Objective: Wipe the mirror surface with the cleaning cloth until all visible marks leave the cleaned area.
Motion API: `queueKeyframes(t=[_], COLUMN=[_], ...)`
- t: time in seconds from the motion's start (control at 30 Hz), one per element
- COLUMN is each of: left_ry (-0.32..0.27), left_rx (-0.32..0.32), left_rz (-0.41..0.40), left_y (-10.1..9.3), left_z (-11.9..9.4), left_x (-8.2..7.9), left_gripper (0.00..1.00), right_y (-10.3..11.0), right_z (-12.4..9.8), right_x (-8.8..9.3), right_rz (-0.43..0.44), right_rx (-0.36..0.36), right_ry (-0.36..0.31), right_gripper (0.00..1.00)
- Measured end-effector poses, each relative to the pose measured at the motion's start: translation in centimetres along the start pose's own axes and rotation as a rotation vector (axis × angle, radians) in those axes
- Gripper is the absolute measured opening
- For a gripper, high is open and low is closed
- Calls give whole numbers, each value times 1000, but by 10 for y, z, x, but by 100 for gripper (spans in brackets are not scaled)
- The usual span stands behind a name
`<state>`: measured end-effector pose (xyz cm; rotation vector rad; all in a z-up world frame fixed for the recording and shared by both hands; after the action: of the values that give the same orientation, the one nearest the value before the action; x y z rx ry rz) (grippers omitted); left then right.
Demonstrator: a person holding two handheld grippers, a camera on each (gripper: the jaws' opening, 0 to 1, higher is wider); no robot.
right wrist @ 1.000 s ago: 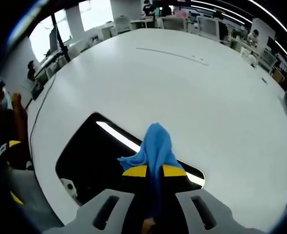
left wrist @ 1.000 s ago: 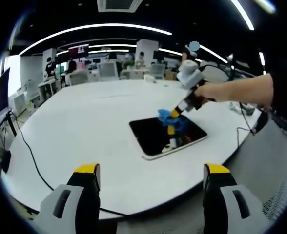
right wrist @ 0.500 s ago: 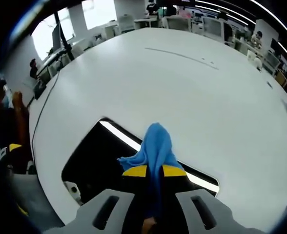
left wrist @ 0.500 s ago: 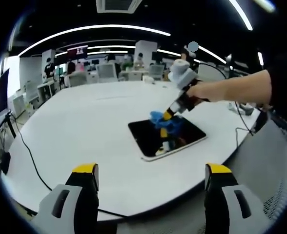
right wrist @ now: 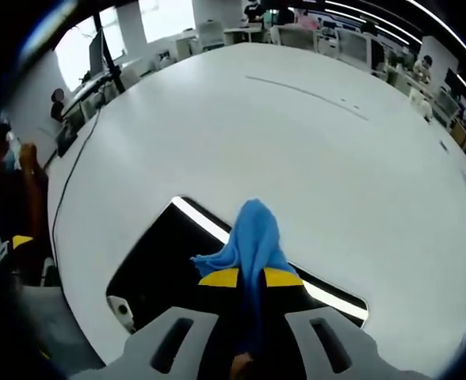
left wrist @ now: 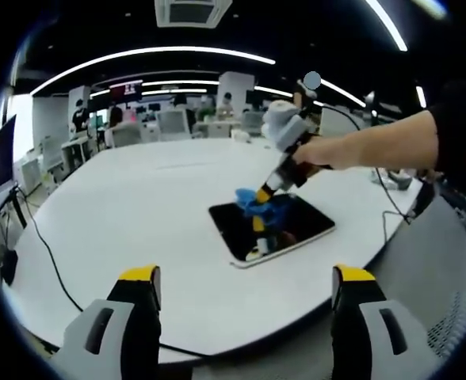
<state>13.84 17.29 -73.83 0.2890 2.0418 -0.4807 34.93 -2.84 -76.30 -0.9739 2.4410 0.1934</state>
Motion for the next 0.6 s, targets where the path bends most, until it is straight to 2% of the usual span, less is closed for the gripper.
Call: queueKeyframes(t=[0.13,0.6], left_ry=[-1,-1], left_rx=[1,-4], left_rz=[-2,-5], left_y=[0,1], left_z=[0,-1], left_x=[0,0], left_gripper=[88,86], right_y=[4,10], right_z=[2,5], right_x=[-4,-10], right_rz=[-35,-57], right_rx=[5,4], right_ry=[13,25], right_gripper=[4,4])
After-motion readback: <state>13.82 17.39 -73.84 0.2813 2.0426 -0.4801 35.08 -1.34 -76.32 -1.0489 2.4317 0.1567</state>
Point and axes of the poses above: the point that each gripper's makers call its tool centre point, and the gripper's own axes: z roughly forward along the fingers, y roughly to its left, x roughly out of its underside, the point moved 10 cm from there along -z, roughly backward along the fingers, and after that the axes turned 8 degrees about -z, right-handed, at the moved point
